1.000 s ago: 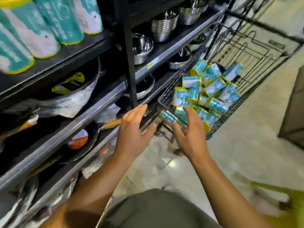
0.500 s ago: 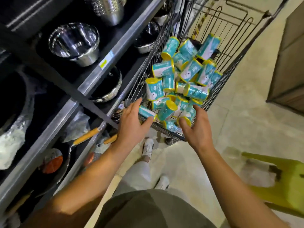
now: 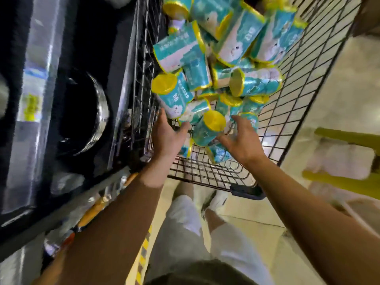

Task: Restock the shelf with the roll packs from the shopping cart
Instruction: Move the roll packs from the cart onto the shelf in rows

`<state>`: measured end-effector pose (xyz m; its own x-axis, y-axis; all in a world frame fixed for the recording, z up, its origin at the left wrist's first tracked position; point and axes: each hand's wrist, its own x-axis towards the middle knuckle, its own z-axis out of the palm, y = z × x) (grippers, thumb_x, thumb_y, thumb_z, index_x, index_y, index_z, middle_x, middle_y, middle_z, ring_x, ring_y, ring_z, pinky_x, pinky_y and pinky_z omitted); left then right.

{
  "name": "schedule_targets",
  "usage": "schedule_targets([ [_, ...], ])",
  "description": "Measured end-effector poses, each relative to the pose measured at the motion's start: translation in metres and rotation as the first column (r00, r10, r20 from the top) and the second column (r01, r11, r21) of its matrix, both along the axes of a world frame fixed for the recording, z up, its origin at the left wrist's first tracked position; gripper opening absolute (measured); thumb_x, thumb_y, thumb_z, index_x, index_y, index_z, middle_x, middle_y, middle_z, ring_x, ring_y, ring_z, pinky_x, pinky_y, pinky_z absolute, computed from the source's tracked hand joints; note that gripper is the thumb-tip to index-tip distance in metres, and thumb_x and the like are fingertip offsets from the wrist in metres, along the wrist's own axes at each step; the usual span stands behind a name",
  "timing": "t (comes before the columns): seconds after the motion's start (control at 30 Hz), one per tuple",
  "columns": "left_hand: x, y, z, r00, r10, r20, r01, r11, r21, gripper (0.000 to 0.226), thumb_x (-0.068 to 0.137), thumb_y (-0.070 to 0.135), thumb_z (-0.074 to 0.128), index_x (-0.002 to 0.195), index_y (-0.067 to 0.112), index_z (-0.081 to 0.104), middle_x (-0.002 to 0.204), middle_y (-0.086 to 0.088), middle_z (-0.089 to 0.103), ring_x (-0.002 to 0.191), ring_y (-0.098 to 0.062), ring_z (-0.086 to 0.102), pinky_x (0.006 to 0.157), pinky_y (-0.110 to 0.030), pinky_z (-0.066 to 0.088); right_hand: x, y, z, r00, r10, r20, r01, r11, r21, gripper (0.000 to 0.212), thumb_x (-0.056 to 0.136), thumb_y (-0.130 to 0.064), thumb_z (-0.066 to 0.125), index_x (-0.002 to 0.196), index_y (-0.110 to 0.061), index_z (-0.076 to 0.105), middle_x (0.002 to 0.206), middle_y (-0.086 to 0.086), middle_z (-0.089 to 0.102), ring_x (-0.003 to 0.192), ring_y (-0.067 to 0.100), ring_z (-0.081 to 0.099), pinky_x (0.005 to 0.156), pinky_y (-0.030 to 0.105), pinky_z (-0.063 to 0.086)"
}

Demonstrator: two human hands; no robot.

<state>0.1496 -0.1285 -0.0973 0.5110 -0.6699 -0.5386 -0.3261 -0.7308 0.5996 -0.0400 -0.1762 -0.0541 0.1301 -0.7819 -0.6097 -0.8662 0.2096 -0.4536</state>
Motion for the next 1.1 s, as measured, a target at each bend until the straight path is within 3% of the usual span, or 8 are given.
schedule_targets([
  [0.23, 0.009, -0.055, -0.072, 0.932, 0.343, -0.113, -0.343, 0.939, 0.021, 0.074, 0.080, 0.032, 0.078, 0.139, 0.005, 0.042, 0.128, -0.009, 0.063, 0.090, -0.010, 0.065, 0.069, -0.008, 0.045, 0.028, -0.024, -0.067, 0.998, -0.021, -0.055, 0.027, 0.993, 0.117, 0.083, 0.082, -0.051, 0.074, 0.144, -0.005, 0.044, 0.145, 0.019, 0.045, 0.136, 0.034, 0.037, 0.112, 0.042, 0.029],
  [0.4, 0.007, -0.069, -0.094, 0.854, 0.515, -0.074, -0.520, 0.851, -0.069, 0.093, 0.058, 0.060, 0.072, 0.130, 0.008, 0.046, 0.124, -0.011, 0.064, 0.109, -0.028, 0.065, 0.093, -0.039, 0.054, 0.043, -0.025, -0.084, 0.988, 0.010, -0.155, 0.010, 0.992, 0.128, 0.097, 0.079, -0.041, 0.082, 0.153, -0.010, 0.028, 0.152, 0.017, 0.028, 0.138, 0.035, 0.032, 0.103, 0.031, 0.019],
  [0.6, -0.001, -0.055, -0.071, 0.907, 0.413, -0.084, -0.420, 0.903, -0.092, 0.074, 0.057, 0.061, 0.071, 0.113, 0.016, 0.053, 0.112, -0.004, 0.067, 0.101, -0.025, 0.065, 0.087, -0.044, 0.054, 0.051, -0.024, -0.081, 0.989, 0.041, -0.139, -0.020, 0.988, 0.153, 0.090, 0.068, -0.036, 0.090, 0.138, -0.006, 0.041, 0.140, 0.017, 0.039, 0.132, 0.037, 0.039, 0.109, 0.038, 0.032],
  [0.73, -0.004, -0.037, -0.030, 0.901, 0.306, -0.308, -0.344, 0.936, -0.074, 0.050, 0.053, 0.052, 0.083, 0.095, 0.033, 0.061, 0.104, 0.008, 0.074, 0.095, -0.018, 0.072, 0.084, -0.044, 0.059, 0.025, -0.033, -0.037, 0.980, -0.186, 0.074, 0.172, 0.971, 0.164, 0.077, 0.067, -0.023, 0.091, 0.133, -0.019, 0.051, 0.111, 0.000, 0.063, 0.102, 0.021, 0.061, 0.082, 0.031, 0.050],
  [0.83, -0.009, -0.021, 0.019, 0.872, 0.215, -0.439, -0.272, 0.960, -0.071, 0.046, 0.051, 0.047, 0.084, 0.091, 0.031, 0.069, 0.096, 0.006, 0.077, 0.090, -0.019, 0.074, 0.080, -0.044, 0.060, 0.000, -0.040, 0.012, 0.814, -0.461, 0.352, 0.363, 0.878, 0.311, 0.074, 0.066, -0.009, 0.090, 0.130, -0.026, 0.056, 0.109, -0.005, 0.070, 0.099, 0.015, 0.068, 0.088, 0.038, 0.059],
  [0.93, -0.021, -0.007, 0.076, 0.838, 0.141, -0.526, -0.250, 0.958, -0.141, 0.028, 0.067, 0.037, 0.081, 0.089, 0.028, 0.068, 0.082, 0.020, 0.075, 0.077, 0.001, 0.070, 0.067, -0.022, 0.055, -0.013, -0.034, 0.050, 0.591, -0.627, 0.508, 0.505, 0.778, 0.373, 0.086, 0.059, -0.014, 0.086, 0.138, -0.018, 0.051, 0.120, 0.003, 0.069, 0.106, 0.018, 0.068, 0.092, 0.036, 0.057],
  [1.03, -0.034, 0.011, 0.127, 0.806, 0.115, -0.580, -0.262, 0.949, -0.177, 0.012, 0.083, 0.031, 0.077, 0.088, 0.029, 0.066, 0.074, 0.027, 0.071, 0.068, 0.011, 0.065, 0.060, -0.009, 0.049, -0.017, -0.019, 0.084, 0.390, -0.709, 0.588, 0.608, 0.678, 0.414, 0.066, 0.074, -0.022, 0.077, 0.133, -0.013, 0.050, 0.117, 0.008, 0.069, 0.101, 0.020, 0.070, 0.088, 0.038, 0.058],
  [1.1, -0.044, 0.025, 0.153, 0.804, 0.108, -0.585, -0.279, 0.937, -0.211, 0.033, 0.073, 0.048, 0.074, 0.101, 0.032, 0.069, 0.091, 0.018, 0.076, 0.084, 0.000, 0.071, 0.066, -0.016, 0.053, -0.021, -0.007, 0.108, 0.350, -0.715, 0.606, 0.634, 0.657, 0.409, 0.044, 0.087, -0.025, 0.075, 0.122, -0.009, 0.053, 0.104, 0.008, 0.069, 0.088, 0.018, 0.070, 0.077, 0.036, 0.059],
])
